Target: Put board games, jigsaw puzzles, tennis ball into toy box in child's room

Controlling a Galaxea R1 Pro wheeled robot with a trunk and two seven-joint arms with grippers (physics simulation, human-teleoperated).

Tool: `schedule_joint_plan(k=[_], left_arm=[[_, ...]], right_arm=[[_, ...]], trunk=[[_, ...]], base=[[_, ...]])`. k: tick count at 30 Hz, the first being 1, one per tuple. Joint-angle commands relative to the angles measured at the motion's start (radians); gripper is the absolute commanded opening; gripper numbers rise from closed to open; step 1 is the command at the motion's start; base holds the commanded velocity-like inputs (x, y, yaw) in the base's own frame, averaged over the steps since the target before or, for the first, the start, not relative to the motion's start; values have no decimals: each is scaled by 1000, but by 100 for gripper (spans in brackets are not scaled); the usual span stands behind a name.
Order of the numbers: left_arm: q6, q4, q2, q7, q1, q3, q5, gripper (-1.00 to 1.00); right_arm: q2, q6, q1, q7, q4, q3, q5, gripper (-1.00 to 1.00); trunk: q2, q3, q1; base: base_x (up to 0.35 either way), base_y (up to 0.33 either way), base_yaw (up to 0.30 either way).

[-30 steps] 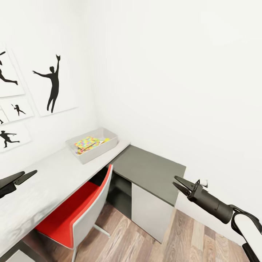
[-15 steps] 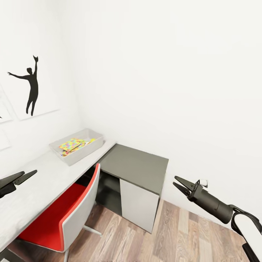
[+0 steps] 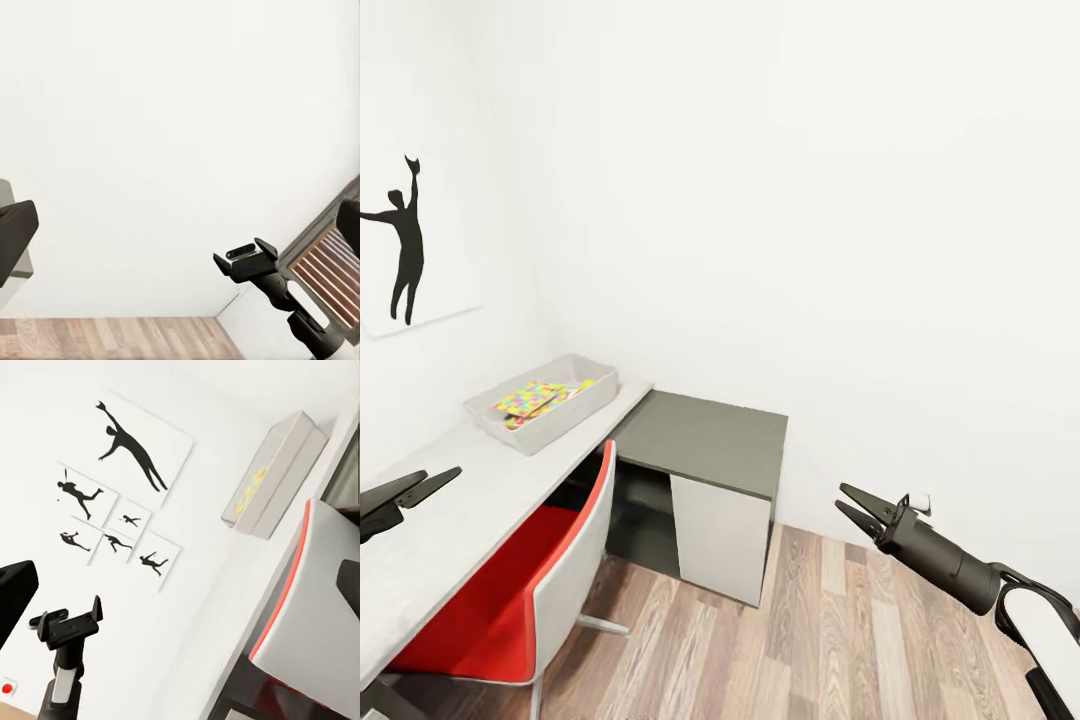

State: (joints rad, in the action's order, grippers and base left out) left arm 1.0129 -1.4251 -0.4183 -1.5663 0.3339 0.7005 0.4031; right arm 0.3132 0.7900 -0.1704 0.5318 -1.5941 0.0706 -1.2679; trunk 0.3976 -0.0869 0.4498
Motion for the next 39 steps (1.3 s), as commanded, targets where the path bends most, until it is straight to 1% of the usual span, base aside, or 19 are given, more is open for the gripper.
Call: schedule_joint_plan(k=[1, 14, 22, 25, 27, 30, 31, 33, 36, 37, 38, 39], left_arm=[[10, 0, 0, -5, 0, 1, -1, 100], [11, 0, 0, -5, 0, 1, -1, 100], [11, 0, 0, -5, 0, 0, -1, 100], [11, 0, 0, -5, 0, -1, -1, 100], [11, 0, 0, -5, 0, -1, -1, 100], [10, 0, 1, -5, 0, -5, -1, 100], [10, 0, 3, -5, 0, -7, -1, 100], [10, 0, 7, -5, 0, -21, -1, 100], [10, -3, 11, -5, 0, -56, -1, 100], [9, -4, 13, -5, 0, -76, -1, 100], [9, -5, 18, -5, 0, -105, -1, 100], [8, -6, 26, -5, 1, -142, -2, 100]], right_arm=[[0, 6, -1, 0, 0, 1, -2, 100], [0, 6, -1, 0, 0, 1, -1, 100], [0, 6, -1, -1, 0, 0, -1, 100], [-1, 6, -1, -3, 0, -1, 2, 100], [-1, 6, -1, -4, 0, 0, 16, 100], [-1, 6, -1, -2, 0, 0, 50, 100], [-1, 6, -1, -2, 0, 1, 56, 100], [-2, 6, -1, -2, 0, 1, 70, 100], [-2, 5, -1, -5, 0, 1, 78, 100], [-2, 4, -1, -8, 1, 1, 81, 100], [-2, 3, -1, -11, 3, 2, 88, 100], [-3, 1, -1, -13, 7, 2, 104, 100]], trunk=[[2, -2, 0], [2, 6, 0], [2, 10, 0], [2, 11, 0], [2, 11, 0], [2, 11, 0], [2, 11, 0], [2, 11, 0], [2, 11, 0], [2, 11, 0], [2, 11, 0], [2, 11, 0]], base=[[-264, 190, -278], [-232, 186, -278], [-66, 47, -269], [-7, 4, -103], [-3, 2, -42], [-1, 1, -19], [-1, 0, -10], [0, 0, -5], [0, 0, -2], [0, 0, 0], [0, 0, 0], [0, 0, 0]])
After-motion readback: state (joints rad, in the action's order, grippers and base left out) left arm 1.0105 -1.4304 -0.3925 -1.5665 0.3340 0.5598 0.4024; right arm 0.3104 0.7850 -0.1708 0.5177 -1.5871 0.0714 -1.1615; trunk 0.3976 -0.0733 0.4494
